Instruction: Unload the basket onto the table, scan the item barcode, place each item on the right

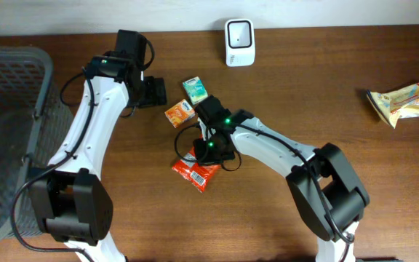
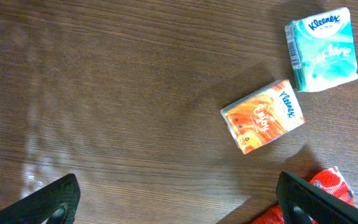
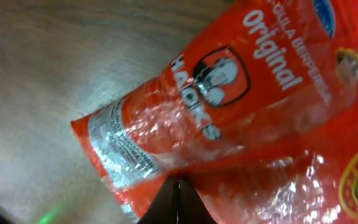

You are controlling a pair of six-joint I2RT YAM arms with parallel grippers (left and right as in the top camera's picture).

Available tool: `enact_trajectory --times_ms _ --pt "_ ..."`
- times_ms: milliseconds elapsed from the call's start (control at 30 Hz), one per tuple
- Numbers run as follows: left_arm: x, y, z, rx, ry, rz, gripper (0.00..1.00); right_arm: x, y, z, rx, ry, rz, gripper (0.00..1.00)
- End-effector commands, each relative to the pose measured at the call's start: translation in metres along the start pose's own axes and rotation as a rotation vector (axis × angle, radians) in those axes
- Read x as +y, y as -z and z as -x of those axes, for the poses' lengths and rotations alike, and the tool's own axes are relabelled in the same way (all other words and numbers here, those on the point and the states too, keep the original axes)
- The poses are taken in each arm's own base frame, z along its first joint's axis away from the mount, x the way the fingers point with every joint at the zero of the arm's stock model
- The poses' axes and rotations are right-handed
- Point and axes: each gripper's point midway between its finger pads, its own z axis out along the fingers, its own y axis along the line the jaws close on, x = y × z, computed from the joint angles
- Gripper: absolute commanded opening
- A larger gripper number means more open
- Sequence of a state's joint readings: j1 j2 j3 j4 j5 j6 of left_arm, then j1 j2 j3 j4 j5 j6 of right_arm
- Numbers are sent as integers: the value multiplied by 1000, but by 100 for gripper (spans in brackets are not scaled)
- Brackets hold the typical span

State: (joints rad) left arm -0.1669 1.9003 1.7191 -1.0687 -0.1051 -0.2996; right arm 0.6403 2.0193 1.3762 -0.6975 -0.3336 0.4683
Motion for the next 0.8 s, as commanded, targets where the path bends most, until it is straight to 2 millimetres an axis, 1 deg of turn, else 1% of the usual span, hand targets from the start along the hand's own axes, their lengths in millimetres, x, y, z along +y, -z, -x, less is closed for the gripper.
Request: enact_trajectory --times_ms 0,33,67,133,200,267,300,333,367,433,467,500,533,567,600,633,667,700,733,767 --pt "-2 1 1 6 4 -11 99 -36 -9 9 -50 -84 -163 4" --pt "-1 1 0 7 4 -11 99 -44 -6 15 -72 -92 -187 4" --pt "-1 1 0 9 4 -10 99 -58 -2 23 -104 -112 -227 4" --pt "-1 1 -3 21 2 -9 99 -96 13 42 -184 -200 -329 4" --pt "-5 1 -8 42 -1 -28 99 -121 25 61 -246 -257 -339 4" --pt "-16 2 -13 69 -1 -96 99 -138 33 73 -279 -307 -313 4" --pt "-28 3 -18 94 0 -164 99 -139 35 76 -270 -334 -241 4" --pt "-36 2 -24 115 -5 -200 99 -133 34 77 -254 -341 -175 4" --pt "-40 1 -28 124 -14 -203 99 -128 34 77 -244 -341 -134 4" --pt "-51 -4 -37 142 -44 -206 99 -108 31 78 -221 -321 -40 4" --pt "-58 -6 -42 153 -62 -208 99 -99 29 76 -209 -309 -9 4" --pt "-69 -9 -47 161 -90 -213 99 -90 27 75 -200 -293 4 4" --pt "-78 -11 -51 166 -110 -217 99 -86 28 74 -198 -286 5 4" --pt "-86 -14 -55 173 -130 -220 99 -83 34 76 -202 -283 7 4" --pt "-93 -18 -61 187 -149 -219 99 -80 46 79 -213 -274 8 4" --pt "-98 -21 -65 200 -162 -218 99 -78 63 84 -230 -271 6 4" --pt "-102 -24 -69 211 -174 -217 99 -75 90 92 -257 -233 6 5" --pt "-105 -27 -72 219 -183 -216 99 -77 111 97 -275 -208 -3 9" --pt "-108 -27 -74 221 -189 -217 99 -90 132 101 -294 -229 -41 11" --pt "-109 -27 -75 222 -193 -218 99 -109 151 104 -315 -273 -96 15"
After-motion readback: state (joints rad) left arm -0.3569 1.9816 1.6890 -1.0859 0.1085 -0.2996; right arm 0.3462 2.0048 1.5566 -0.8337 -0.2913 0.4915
